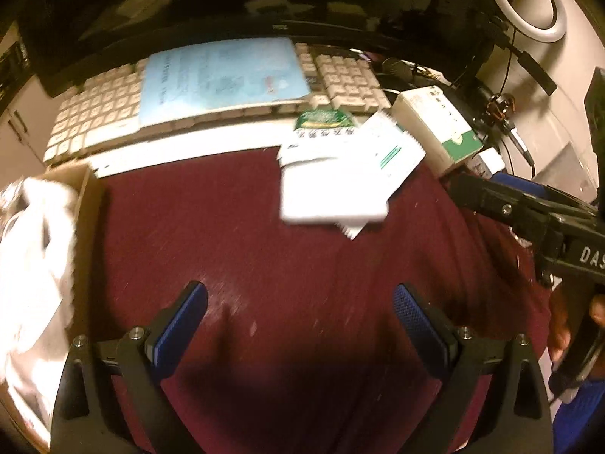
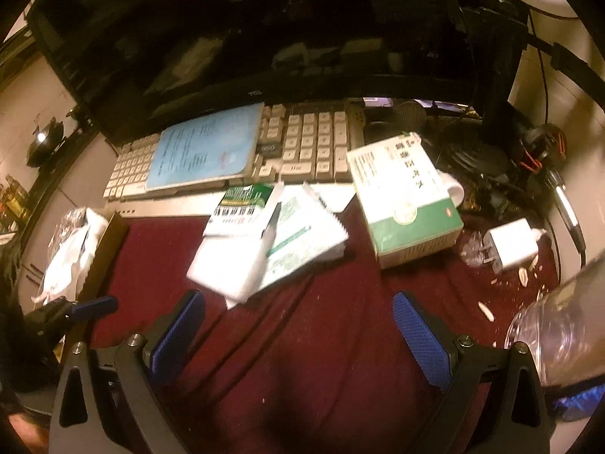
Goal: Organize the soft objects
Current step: 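Reach left tool to the white foam pad while right tool reaches the green sachet, then grasp the white foam pad with left tool while right tool grasps the green sachet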
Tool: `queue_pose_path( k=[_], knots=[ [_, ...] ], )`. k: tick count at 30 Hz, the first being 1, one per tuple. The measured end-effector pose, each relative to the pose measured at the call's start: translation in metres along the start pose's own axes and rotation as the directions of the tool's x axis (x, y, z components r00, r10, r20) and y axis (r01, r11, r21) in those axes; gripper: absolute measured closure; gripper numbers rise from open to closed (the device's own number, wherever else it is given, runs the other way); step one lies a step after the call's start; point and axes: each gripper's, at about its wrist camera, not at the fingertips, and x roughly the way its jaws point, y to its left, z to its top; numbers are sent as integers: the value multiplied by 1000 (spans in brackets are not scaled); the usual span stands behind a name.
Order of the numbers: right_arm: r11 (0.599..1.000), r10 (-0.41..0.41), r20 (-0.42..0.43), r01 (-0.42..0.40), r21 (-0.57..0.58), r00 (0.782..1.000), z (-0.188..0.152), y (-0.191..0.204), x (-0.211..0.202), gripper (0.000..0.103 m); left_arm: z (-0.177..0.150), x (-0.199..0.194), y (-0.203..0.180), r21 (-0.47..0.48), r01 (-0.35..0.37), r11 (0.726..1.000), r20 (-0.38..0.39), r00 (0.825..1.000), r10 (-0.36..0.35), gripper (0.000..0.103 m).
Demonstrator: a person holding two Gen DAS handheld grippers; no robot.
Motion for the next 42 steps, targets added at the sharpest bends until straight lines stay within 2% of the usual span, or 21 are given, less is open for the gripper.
queue_pose_path(
  k=[6,10,17,20,21,22,29,34,38,42],
  knots=[
    [1000,10,-11,-10,22,1000,19,-3,6,5,33,22,-13,-1,12,1000,24,1000,-12,5],
    [1000,4,-8,-4,25,1000,25,-3,8,5,49,42,-18,-5,22,1000,14,1000,-22,5],
    [999,-2,-14,3,37,1000,32,-4,14,5,57,67,-15,-20,13,1000,-9,1000,-14,5],
    [999,2,-22,-2,35,1000,35,-1,18,7,48,64,-6,-34,19,999,11,1000,-18,9],
    [1000,4,-26,-3,28,1000,37,3,20,9,45,60,-3,-32,19,999,21,1000,-19,20],
    [1000,5,-29,-4,21,1000,38,6,23,11,42,56,0,-31,15,999,25,1000,-14,24],
    [998,60,-59,-61,-17,996,44,37,46,14,1,27,23,-33,40,999,1,999,-40,24],
    [989,110,-124,-121,-87,986,39,66,70,14,-27,9,34,-9,41,999,-4,999,-41,24],
    [979,103,-154,-128,-159,983,33,87,83,14,-39,-1,43,-24,52,998,-1,999,-52,24],
    [964,50,-161,-90,-250,986,30,109,98,14,-46,-8,49,-20,46,999,3,999,-46,24]
  ],
)
